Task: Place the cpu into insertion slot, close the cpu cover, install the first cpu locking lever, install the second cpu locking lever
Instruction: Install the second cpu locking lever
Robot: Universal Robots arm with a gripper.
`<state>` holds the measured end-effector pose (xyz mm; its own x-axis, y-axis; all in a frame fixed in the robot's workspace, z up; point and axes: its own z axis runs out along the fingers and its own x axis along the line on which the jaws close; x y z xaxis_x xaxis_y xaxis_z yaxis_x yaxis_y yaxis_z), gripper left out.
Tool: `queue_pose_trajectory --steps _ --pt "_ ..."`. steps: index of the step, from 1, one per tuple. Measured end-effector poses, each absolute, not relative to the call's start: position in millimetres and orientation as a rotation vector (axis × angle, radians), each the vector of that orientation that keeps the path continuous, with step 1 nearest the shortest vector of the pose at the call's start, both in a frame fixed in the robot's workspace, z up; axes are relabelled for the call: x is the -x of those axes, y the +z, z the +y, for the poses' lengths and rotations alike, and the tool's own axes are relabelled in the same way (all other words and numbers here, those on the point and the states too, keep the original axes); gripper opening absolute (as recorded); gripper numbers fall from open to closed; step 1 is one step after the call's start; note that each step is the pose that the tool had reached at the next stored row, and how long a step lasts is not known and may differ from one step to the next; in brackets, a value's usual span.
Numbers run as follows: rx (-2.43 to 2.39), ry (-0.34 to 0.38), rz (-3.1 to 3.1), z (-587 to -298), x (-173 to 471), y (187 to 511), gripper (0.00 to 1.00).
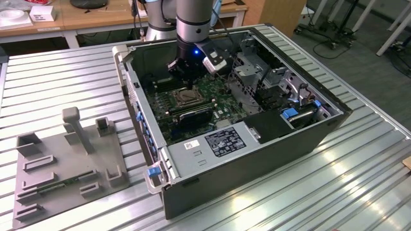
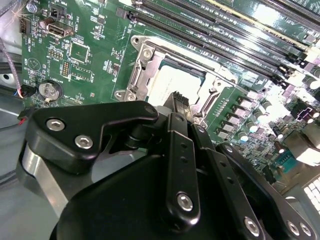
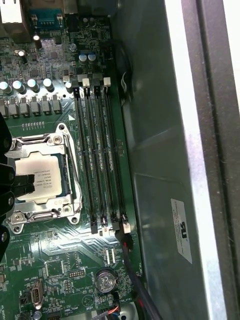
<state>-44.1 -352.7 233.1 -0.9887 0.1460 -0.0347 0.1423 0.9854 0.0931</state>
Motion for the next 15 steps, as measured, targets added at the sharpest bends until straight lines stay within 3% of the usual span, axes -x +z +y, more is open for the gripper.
queue_pose_trajectory --steps 15 --pt "-0.219 0.142 3.089 -352.6 44.1 238.3 0.11"
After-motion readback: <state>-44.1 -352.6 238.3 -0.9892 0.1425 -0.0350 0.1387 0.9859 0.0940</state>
